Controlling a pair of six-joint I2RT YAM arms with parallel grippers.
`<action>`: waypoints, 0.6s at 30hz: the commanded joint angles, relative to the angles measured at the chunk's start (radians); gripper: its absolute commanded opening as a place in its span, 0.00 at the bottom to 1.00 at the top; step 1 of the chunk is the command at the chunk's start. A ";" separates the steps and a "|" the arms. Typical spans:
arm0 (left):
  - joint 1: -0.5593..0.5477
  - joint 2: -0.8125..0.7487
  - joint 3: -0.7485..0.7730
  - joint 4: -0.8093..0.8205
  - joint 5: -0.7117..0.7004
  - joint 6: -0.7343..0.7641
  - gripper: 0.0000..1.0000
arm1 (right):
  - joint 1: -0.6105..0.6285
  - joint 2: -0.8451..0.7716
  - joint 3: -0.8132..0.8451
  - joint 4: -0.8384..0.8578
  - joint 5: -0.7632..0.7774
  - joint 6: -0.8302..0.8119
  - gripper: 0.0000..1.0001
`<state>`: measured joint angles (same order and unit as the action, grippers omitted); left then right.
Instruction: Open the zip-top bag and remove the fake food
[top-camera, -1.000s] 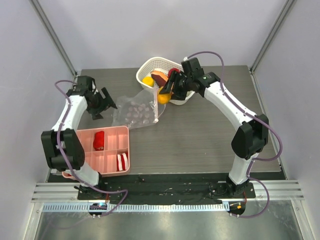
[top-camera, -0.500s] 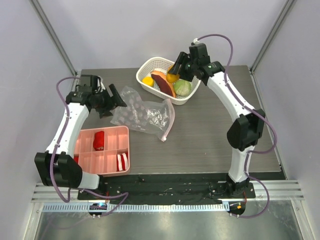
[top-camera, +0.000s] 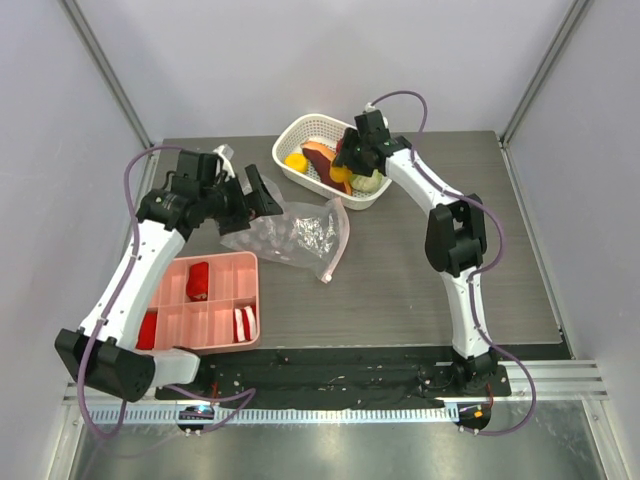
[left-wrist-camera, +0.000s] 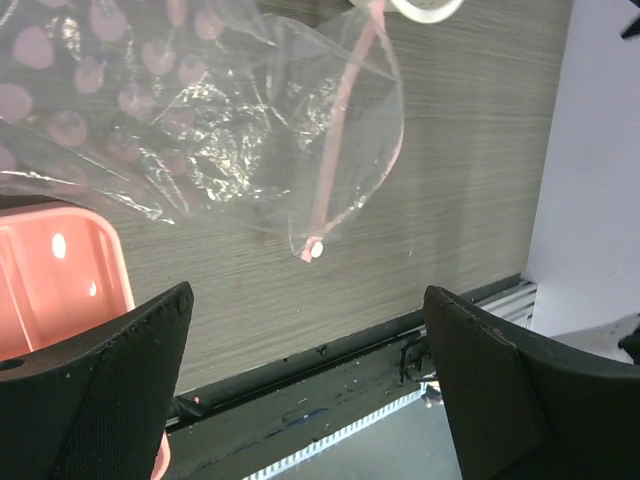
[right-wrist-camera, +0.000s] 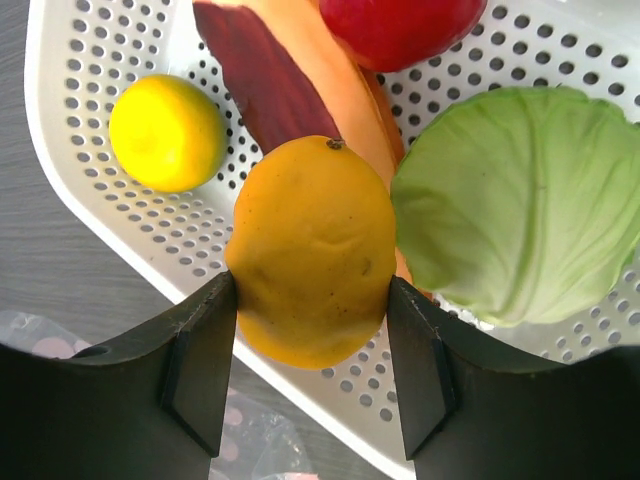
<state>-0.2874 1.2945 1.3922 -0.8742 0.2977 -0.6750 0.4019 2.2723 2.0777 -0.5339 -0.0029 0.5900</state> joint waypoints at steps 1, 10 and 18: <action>-0.051 -0.023 0.041 0.023 -0.016 0.008 0.96 | 0.002 -0.002 0.067 0.084 0.047 -0.027 0.61; -0.177 -0.072 0.011 0.116 -0.058 -0.011 1.00 | 0.011 0.032 0.197 -0.029 0.041 -0.084 1.00; -0.410 -0.127 -0.114 0.259 -0.207 -0.052 1.00 | 0.028 -0.227 -0.060 -0.098 0.150 -0.041 1.00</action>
<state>-0.6006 1.2034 1.3434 -0.7391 0.1879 -0.6949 0.4118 2.2601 2.1746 -0.5903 0.0631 0.5365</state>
